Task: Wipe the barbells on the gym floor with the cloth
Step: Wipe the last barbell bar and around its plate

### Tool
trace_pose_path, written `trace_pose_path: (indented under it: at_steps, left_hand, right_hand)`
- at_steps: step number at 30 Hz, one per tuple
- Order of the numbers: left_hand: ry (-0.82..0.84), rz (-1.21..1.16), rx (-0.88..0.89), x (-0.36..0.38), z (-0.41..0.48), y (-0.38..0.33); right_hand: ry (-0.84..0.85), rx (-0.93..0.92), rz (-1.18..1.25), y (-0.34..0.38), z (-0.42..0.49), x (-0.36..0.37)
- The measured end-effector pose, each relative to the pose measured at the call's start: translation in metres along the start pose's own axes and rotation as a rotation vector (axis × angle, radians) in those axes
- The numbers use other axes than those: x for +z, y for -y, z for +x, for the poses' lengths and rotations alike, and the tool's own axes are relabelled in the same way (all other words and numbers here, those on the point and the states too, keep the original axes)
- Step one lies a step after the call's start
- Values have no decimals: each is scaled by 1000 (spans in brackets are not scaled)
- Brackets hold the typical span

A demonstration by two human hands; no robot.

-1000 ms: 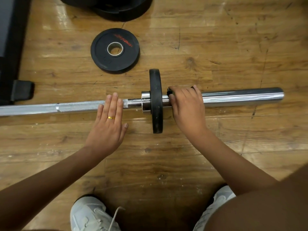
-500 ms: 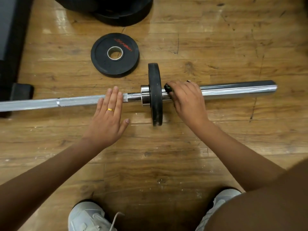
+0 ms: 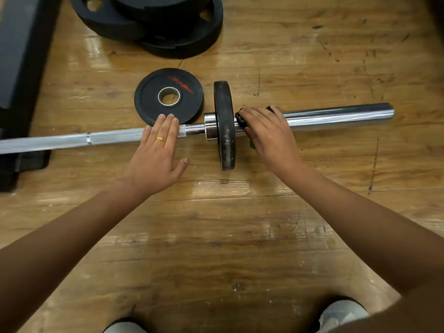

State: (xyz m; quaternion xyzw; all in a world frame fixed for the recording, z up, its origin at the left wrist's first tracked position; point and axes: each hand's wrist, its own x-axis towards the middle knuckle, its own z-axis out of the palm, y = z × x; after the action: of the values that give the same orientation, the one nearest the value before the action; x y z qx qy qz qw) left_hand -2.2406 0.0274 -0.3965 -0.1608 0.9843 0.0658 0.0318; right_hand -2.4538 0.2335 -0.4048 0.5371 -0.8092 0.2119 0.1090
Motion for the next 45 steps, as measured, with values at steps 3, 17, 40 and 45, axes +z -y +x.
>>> trace_pose_path:
  at_steps: [3, 17, 40, 45]
  left_hand:
    - [6, -28, 4, -6, 16, 6]
    - [28, -35, 1, -10, 33, 15]
    - [-143, 52, -3, -38, 22, 24]
    - [-208, 54, -66, -48, 16, 33]
  right_hand:
    - [-2, -5, -16, -3, 13, 7]
    - [-31, -119, 16, -19, 33, 21]
    - [148, -171, 127, 30, 111, -84]
    - [390, -219, 13, 58, 132, -74]
